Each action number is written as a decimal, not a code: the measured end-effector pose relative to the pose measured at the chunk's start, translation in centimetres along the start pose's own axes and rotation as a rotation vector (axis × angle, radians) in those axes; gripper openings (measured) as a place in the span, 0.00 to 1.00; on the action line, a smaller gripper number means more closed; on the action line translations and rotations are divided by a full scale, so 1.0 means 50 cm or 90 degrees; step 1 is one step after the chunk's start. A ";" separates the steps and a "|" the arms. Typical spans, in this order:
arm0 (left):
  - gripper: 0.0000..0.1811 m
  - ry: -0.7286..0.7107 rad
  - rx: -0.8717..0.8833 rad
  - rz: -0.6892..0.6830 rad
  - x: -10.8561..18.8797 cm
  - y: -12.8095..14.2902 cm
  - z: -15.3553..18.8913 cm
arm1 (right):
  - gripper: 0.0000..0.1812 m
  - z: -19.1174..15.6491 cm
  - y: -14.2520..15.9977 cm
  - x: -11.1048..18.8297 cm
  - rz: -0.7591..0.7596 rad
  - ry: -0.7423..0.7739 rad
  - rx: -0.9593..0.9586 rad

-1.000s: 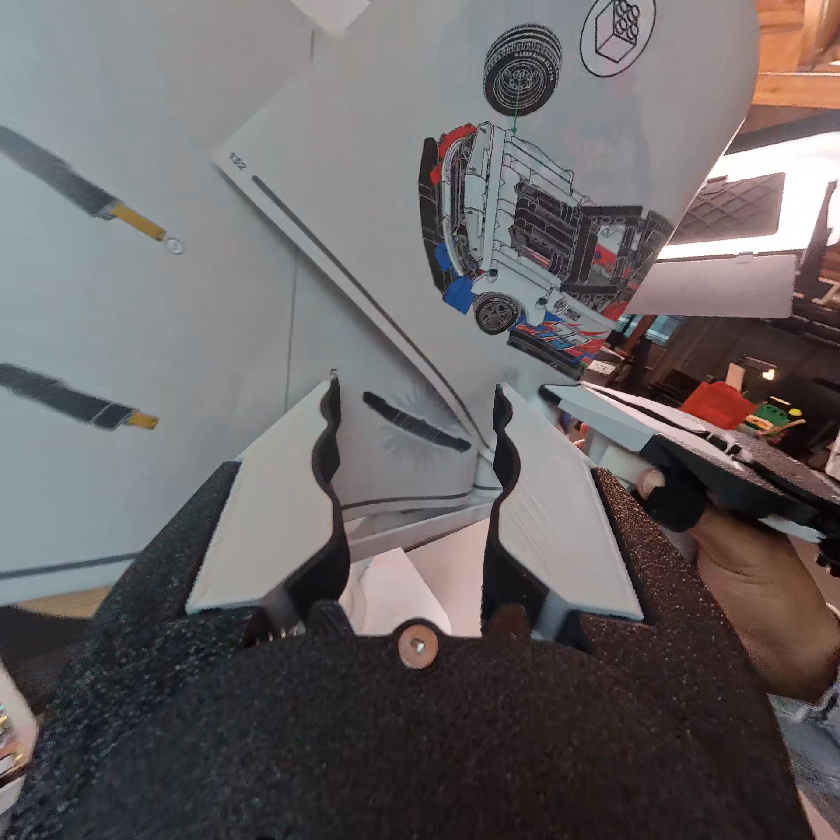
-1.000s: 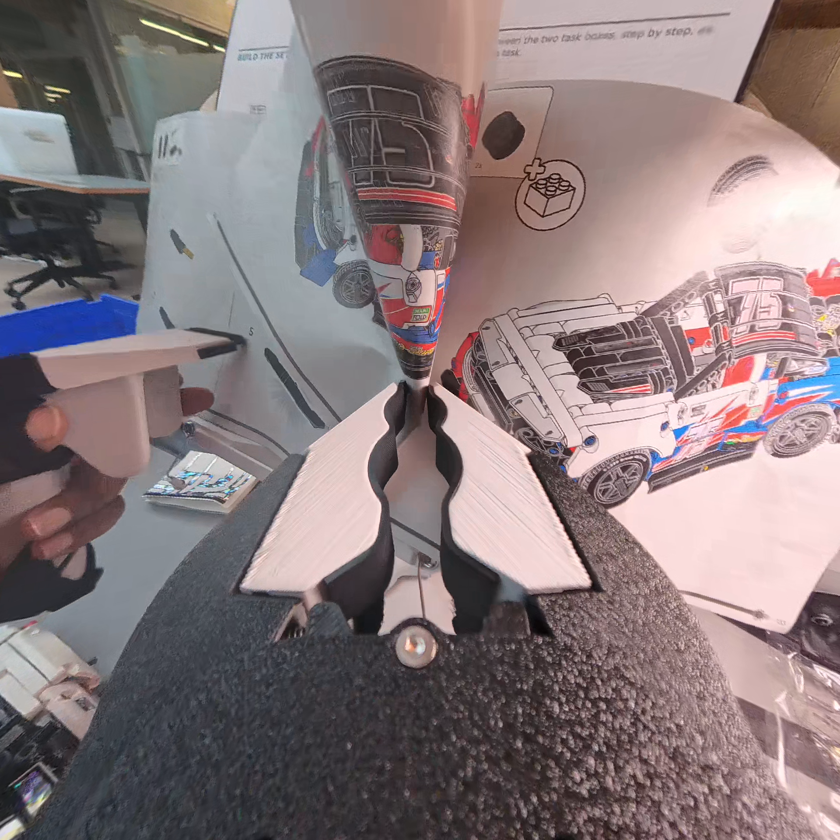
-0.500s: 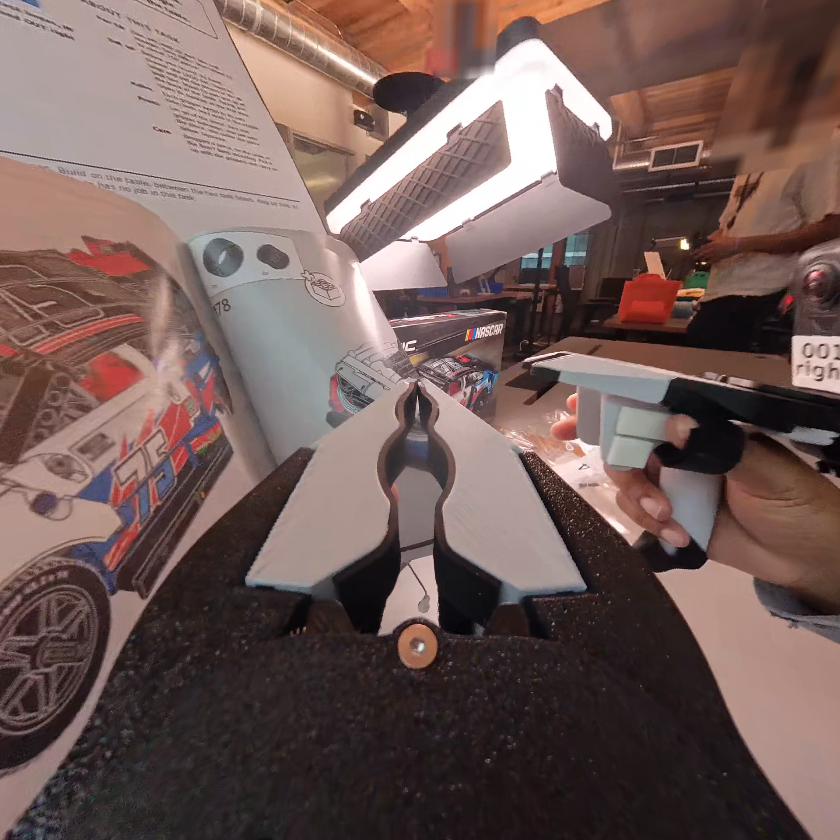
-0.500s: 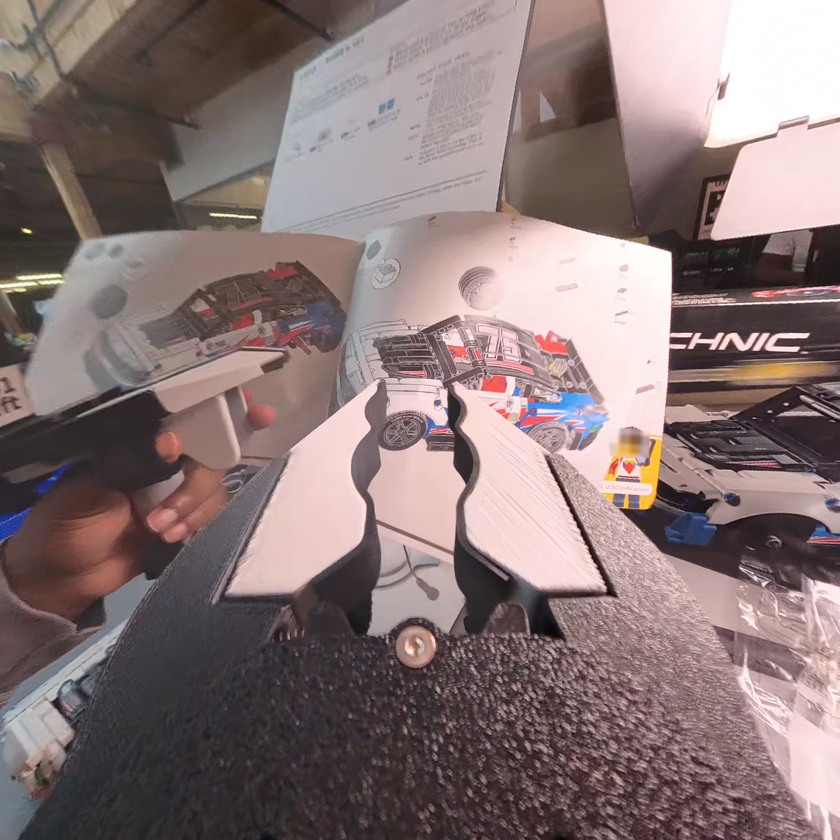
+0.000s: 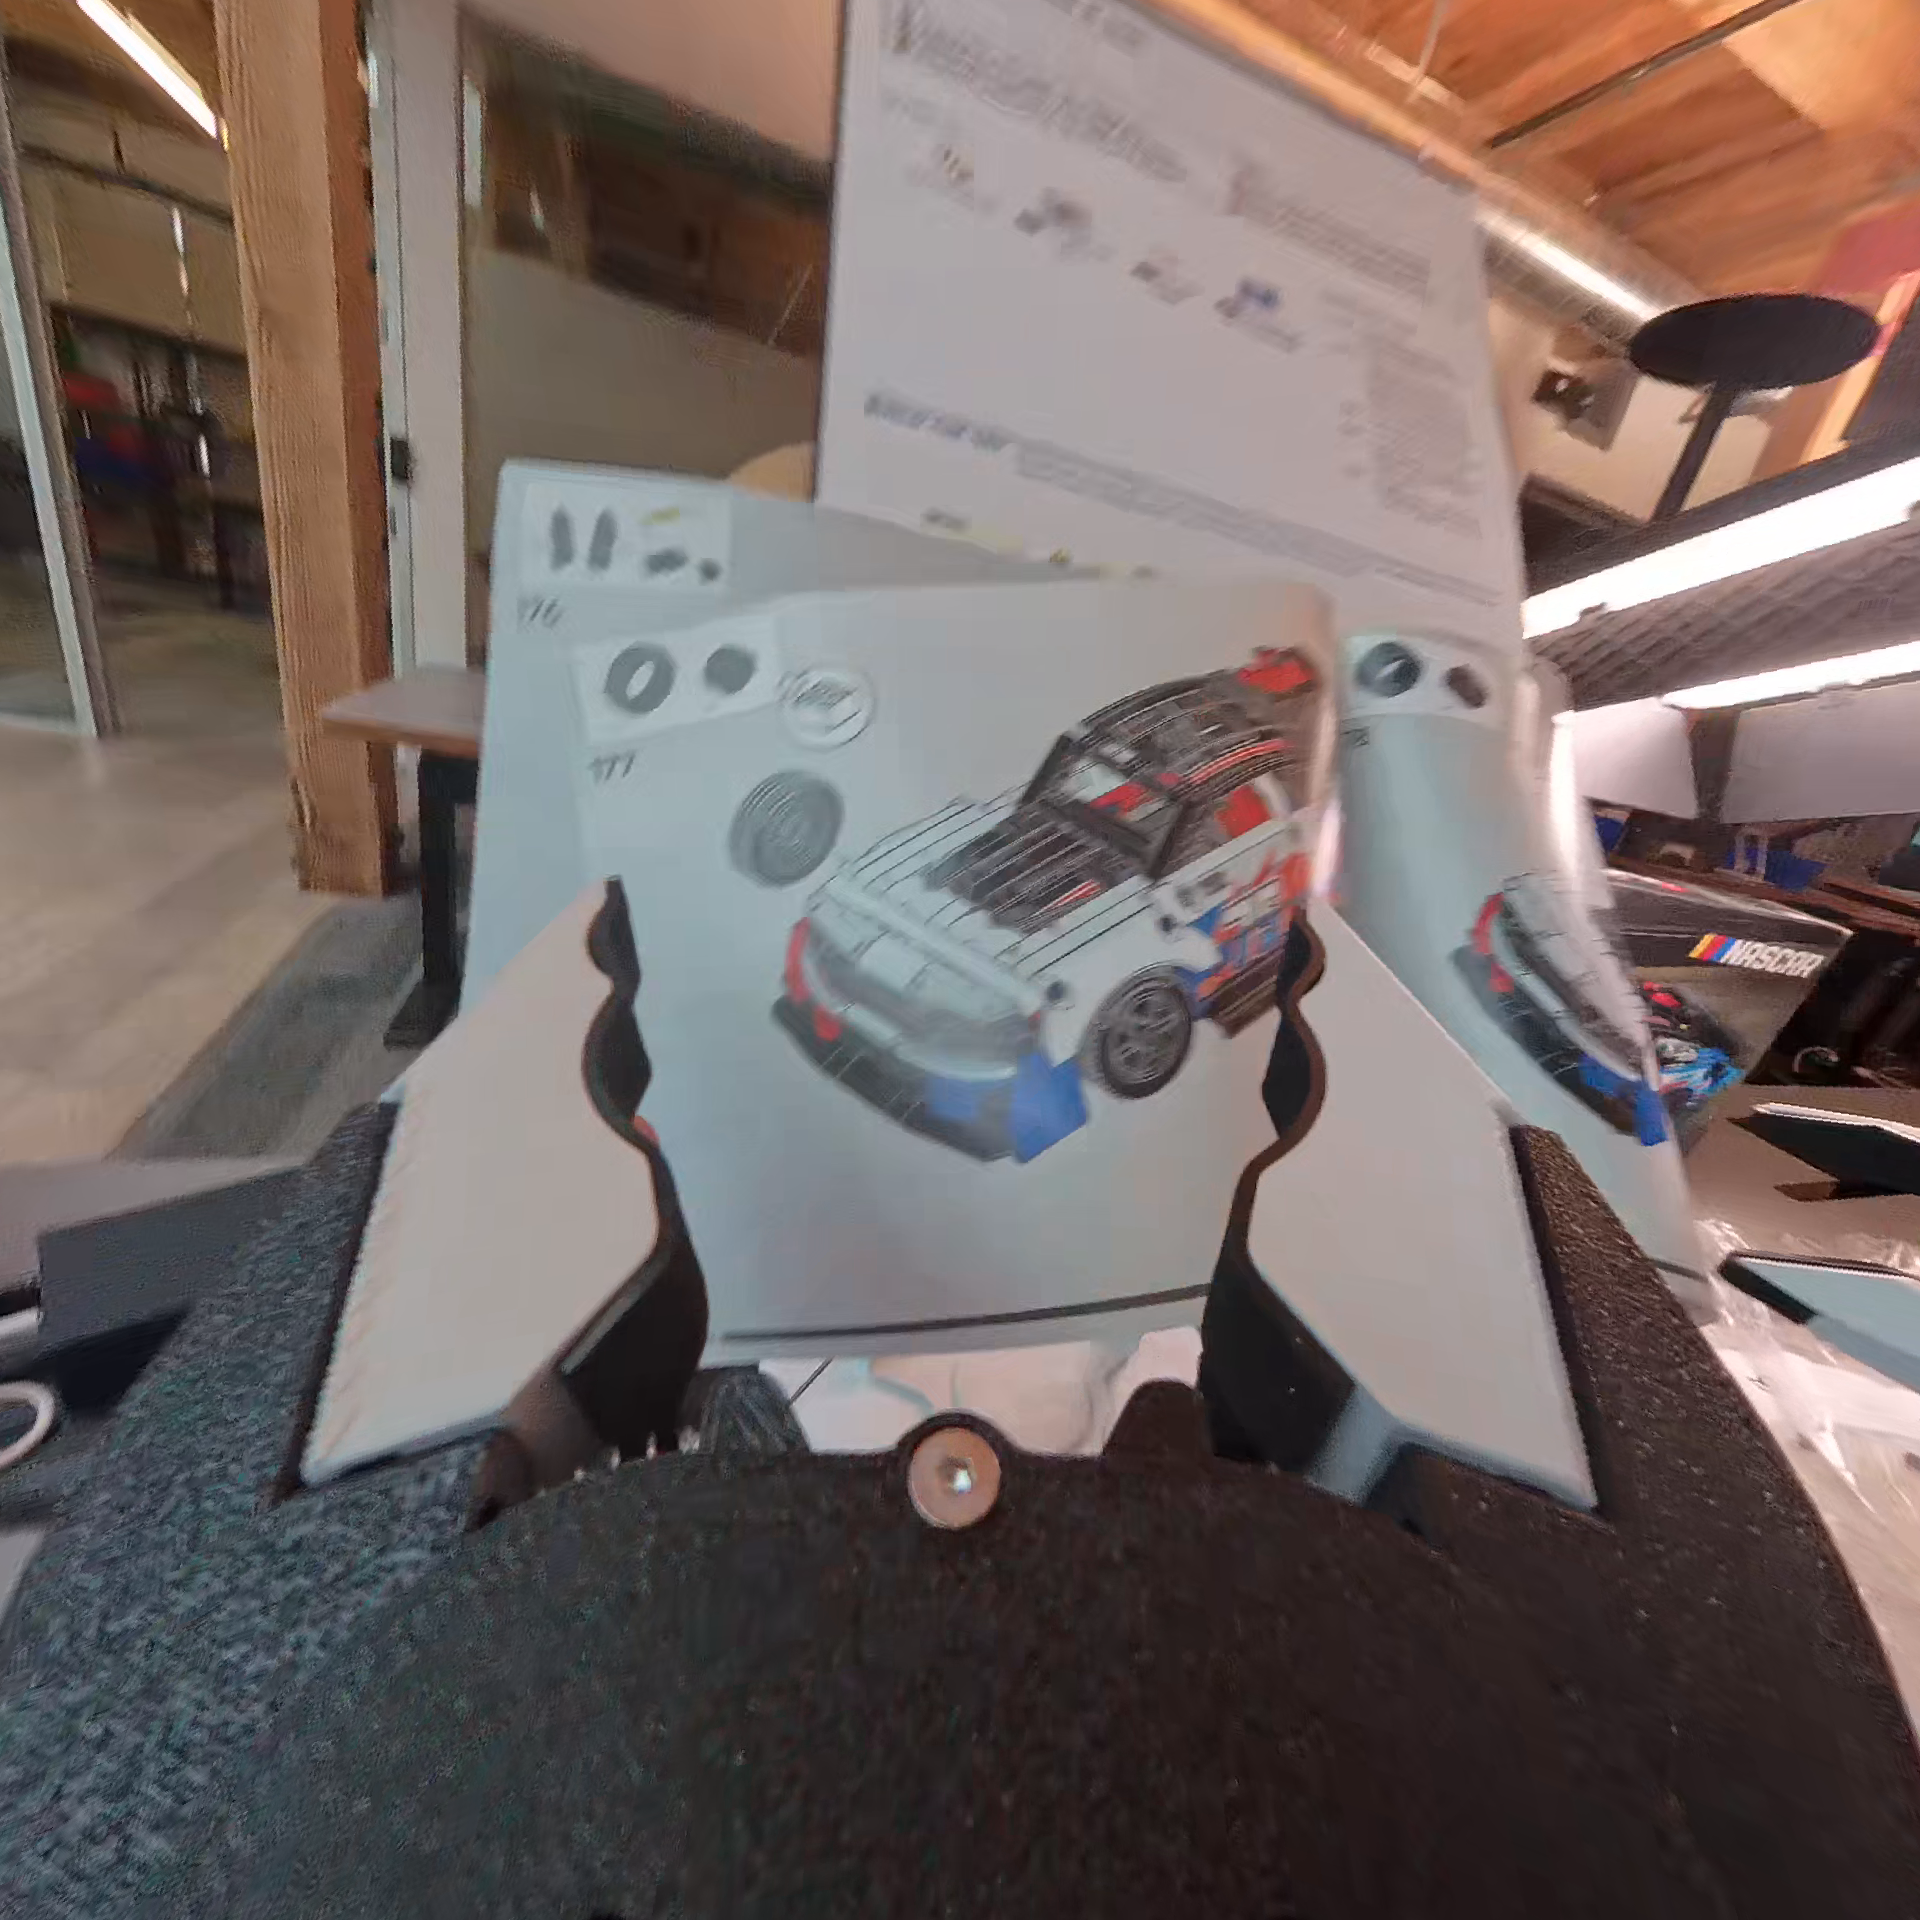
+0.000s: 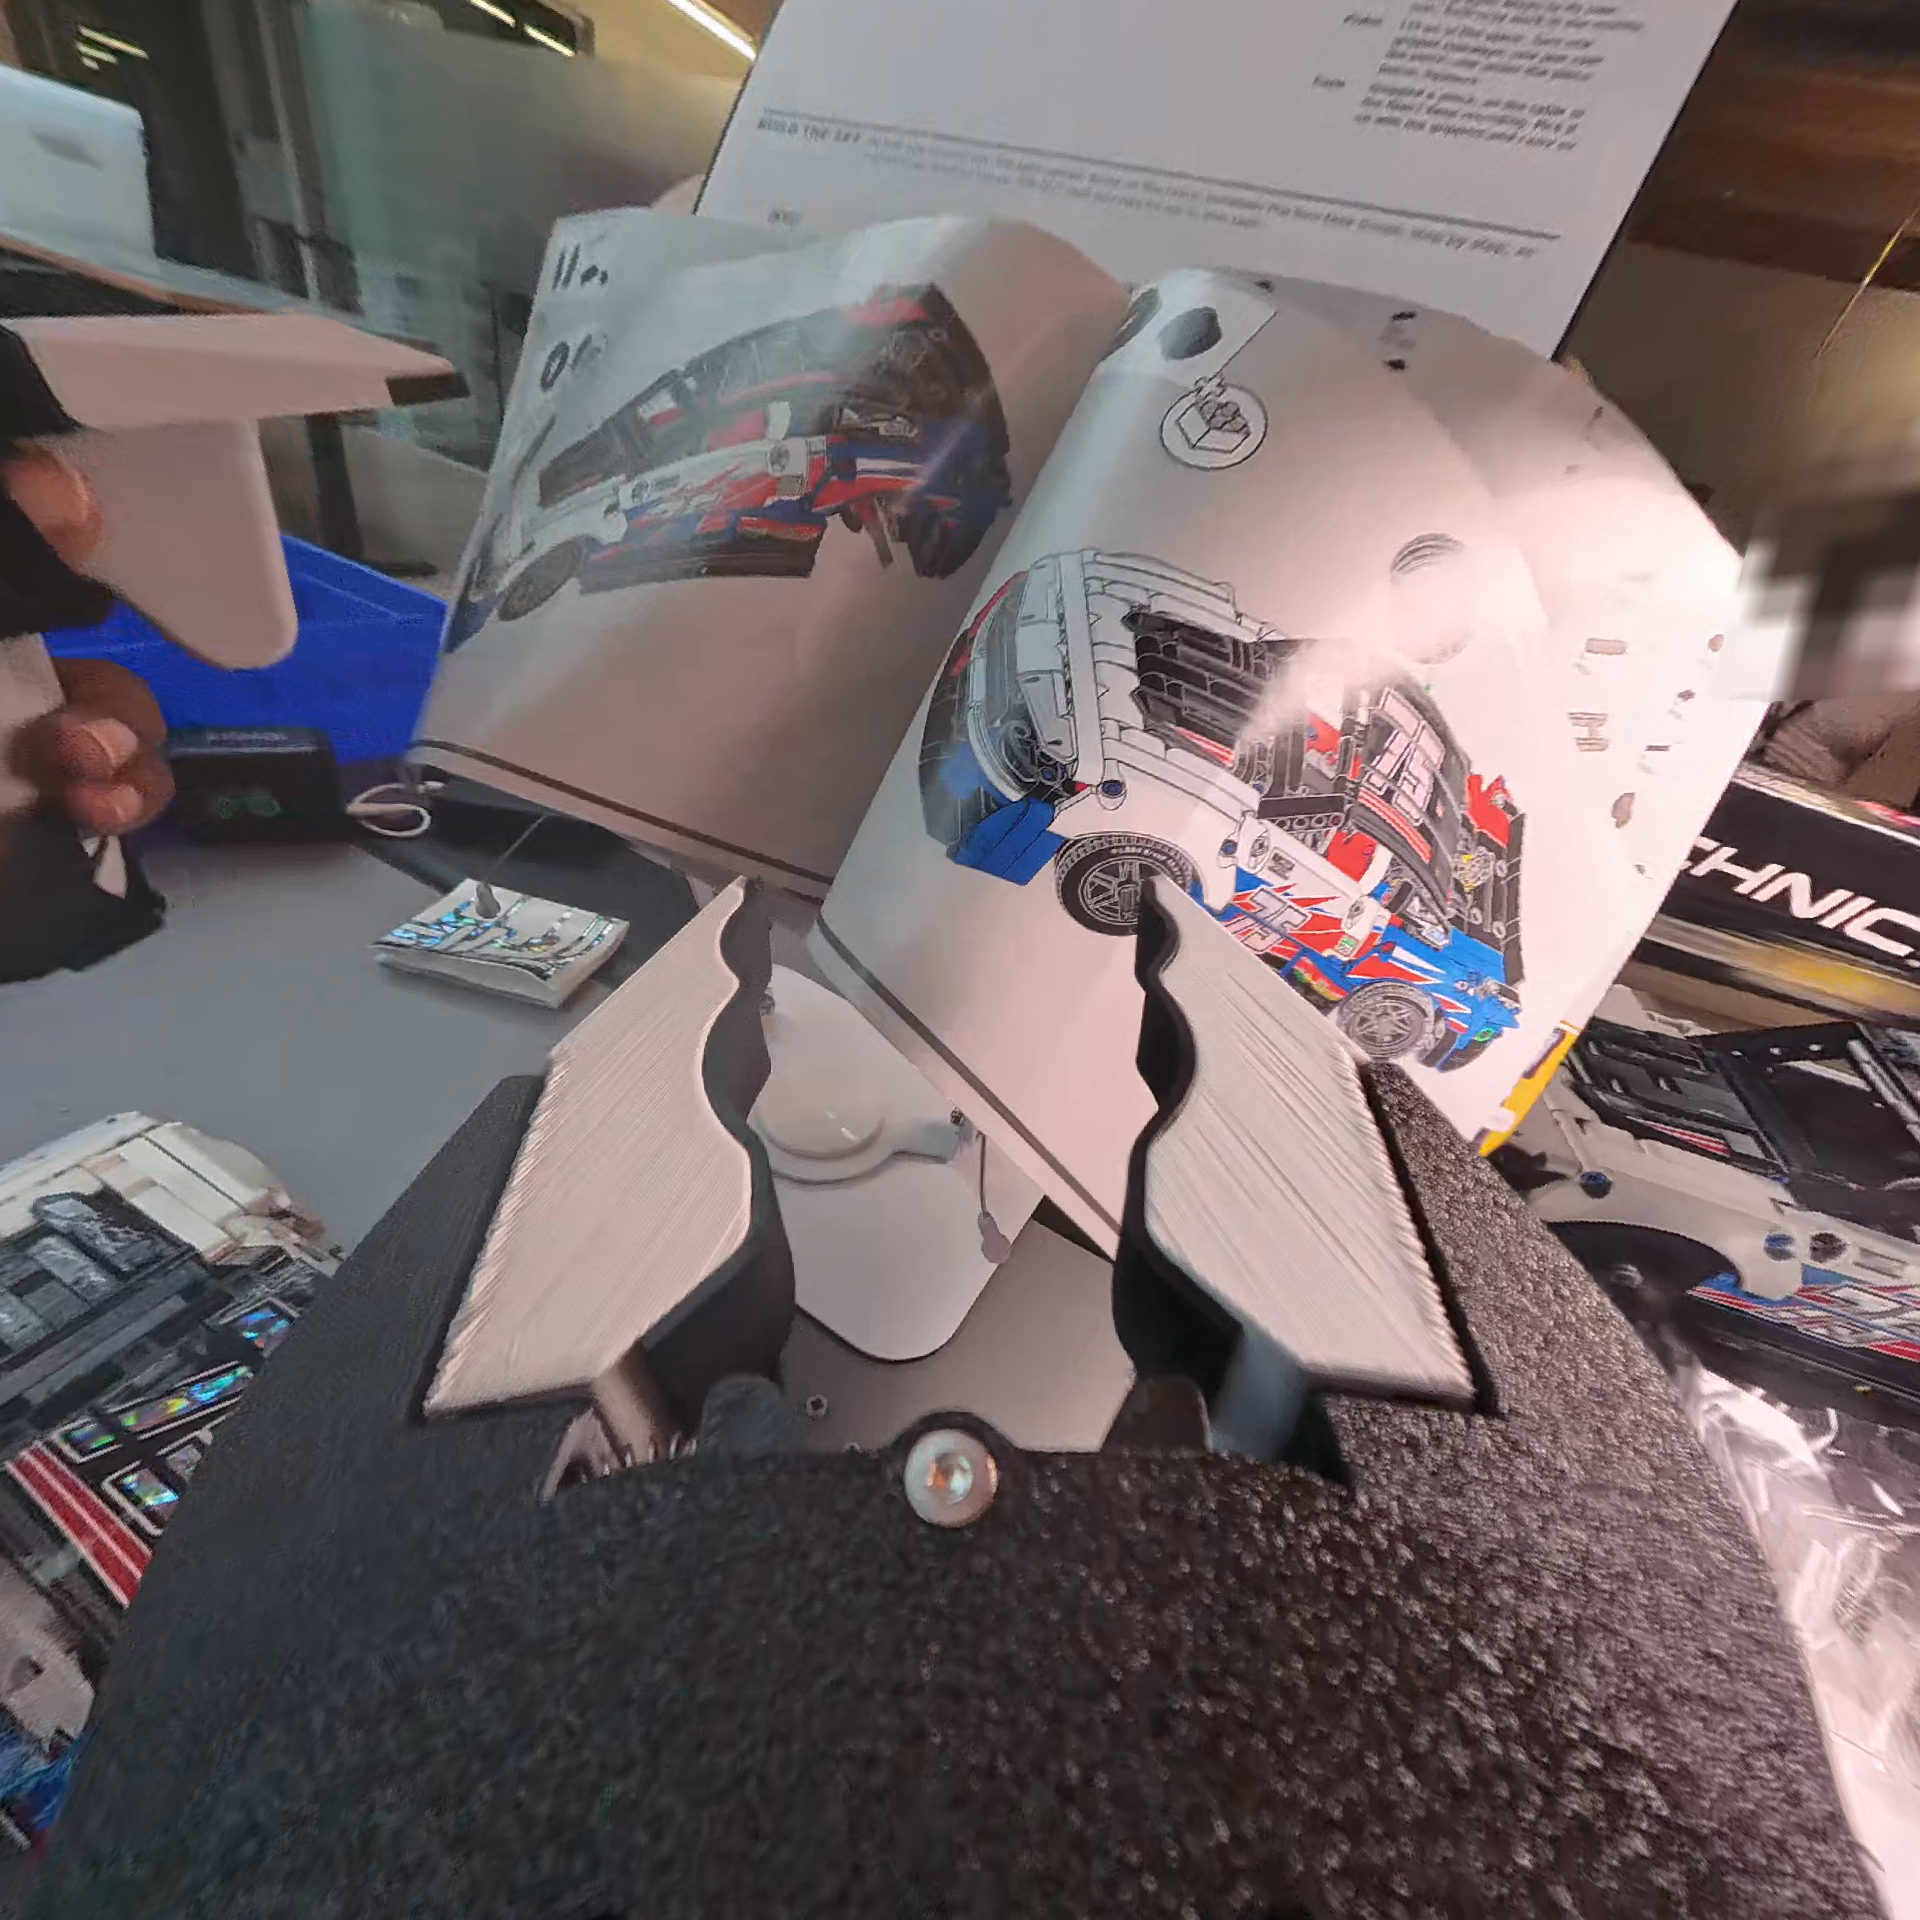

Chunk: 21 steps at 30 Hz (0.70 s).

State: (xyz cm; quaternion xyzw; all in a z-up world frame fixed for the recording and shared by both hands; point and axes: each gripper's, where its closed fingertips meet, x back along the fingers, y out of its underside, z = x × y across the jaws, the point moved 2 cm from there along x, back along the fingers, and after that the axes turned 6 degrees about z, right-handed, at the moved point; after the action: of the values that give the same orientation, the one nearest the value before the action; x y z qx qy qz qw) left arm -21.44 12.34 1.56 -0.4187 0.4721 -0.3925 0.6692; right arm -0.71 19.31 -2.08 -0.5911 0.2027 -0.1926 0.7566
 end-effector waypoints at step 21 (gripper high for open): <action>0.18 0.505 -0.148 -0.066 0.069 0.107 0.412 | 0.38 0.009 -0.122 0.040 0.034 -0.055 -0.210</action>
State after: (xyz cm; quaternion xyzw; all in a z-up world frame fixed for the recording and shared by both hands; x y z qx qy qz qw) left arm -0.11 14.90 -0.28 -0.3308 0.7126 -0.5009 0.3632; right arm 0.90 17.22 3.81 -0.7096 0.2145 -0.1114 0.6618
